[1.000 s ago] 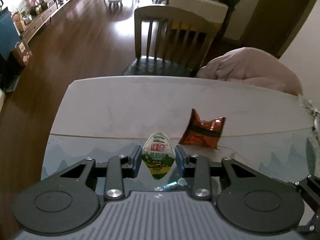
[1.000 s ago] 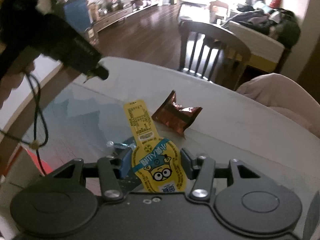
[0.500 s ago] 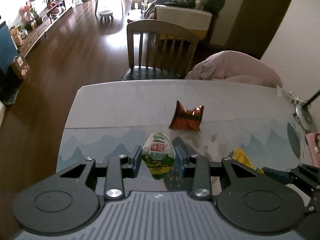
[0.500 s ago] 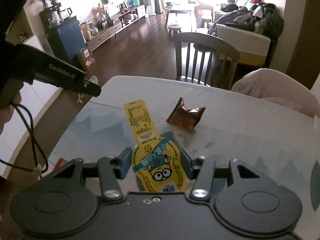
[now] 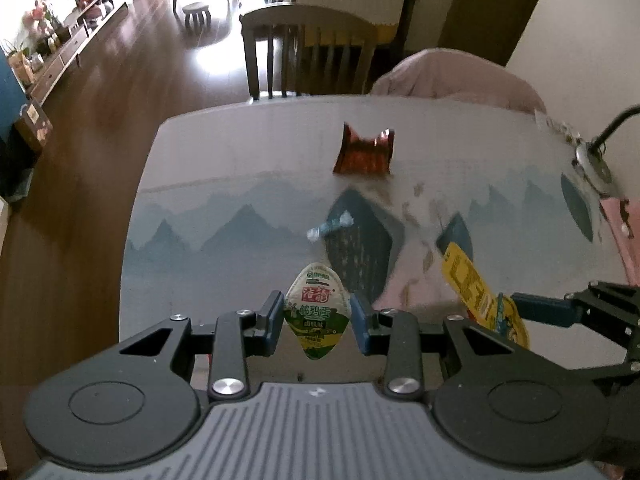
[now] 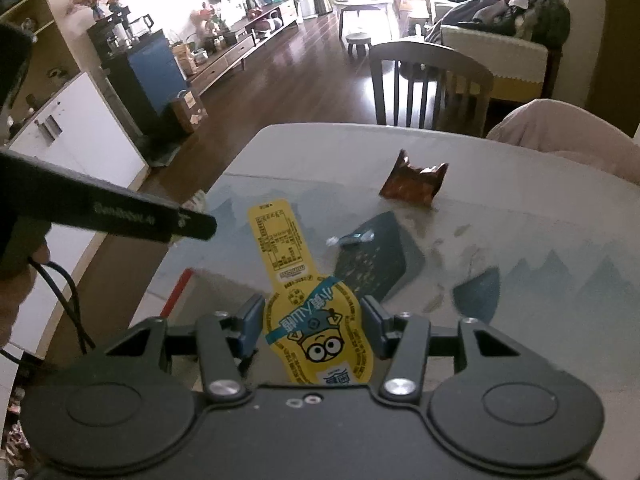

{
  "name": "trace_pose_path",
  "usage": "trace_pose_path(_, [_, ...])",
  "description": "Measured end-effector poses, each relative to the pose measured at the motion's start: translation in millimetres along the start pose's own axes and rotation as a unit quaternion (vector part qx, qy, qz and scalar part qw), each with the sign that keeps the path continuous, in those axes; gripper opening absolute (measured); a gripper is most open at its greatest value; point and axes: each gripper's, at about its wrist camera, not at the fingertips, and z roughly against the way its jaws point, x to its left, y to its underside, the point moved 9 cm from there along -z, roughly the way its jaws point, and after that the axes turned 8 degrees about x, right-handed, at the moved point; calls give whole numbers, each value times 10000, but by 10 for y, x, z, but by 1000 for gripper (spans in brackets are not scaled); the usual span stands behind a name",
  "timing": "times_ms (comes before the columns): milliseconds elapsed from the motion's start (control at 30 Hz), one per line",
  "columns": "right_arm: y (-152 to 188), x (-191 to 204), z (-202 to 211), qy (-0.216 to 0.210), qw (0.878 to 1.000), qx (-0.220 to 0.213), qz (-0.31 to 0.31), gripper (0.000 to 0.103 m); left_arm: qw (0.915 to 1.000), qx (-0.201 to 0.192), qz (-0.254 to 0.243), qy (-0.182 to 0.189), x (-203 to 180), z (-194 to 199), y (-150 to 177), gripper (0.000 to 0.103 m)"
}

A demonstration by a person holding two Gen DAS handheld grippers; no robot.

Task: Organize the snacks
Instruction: 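Carry both cups into the box and open both tools to release them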

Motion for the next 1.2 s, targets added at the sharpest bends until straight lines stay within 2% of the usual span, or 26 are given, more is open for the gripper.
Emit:
trace_pose_path(267, [273,143,-103,-133,9995,191,-212,51,9993,347,11,106,67,-111,542,35])
trace_pose_path(633, [770,323,-494,-191,9964,706,-427,51,9955,908,186,222,236,-600,1170,35])
trace_pose_path(833, [997,432,-767,-218,9929,1044,-524,51,9937,1091,165,215,269,-829,1388,35])
trace_pose_path(1200, [1244,543,-1078,173,9899,1377,-303,51,9902,1386,130,138,250,-1147,1600,35])
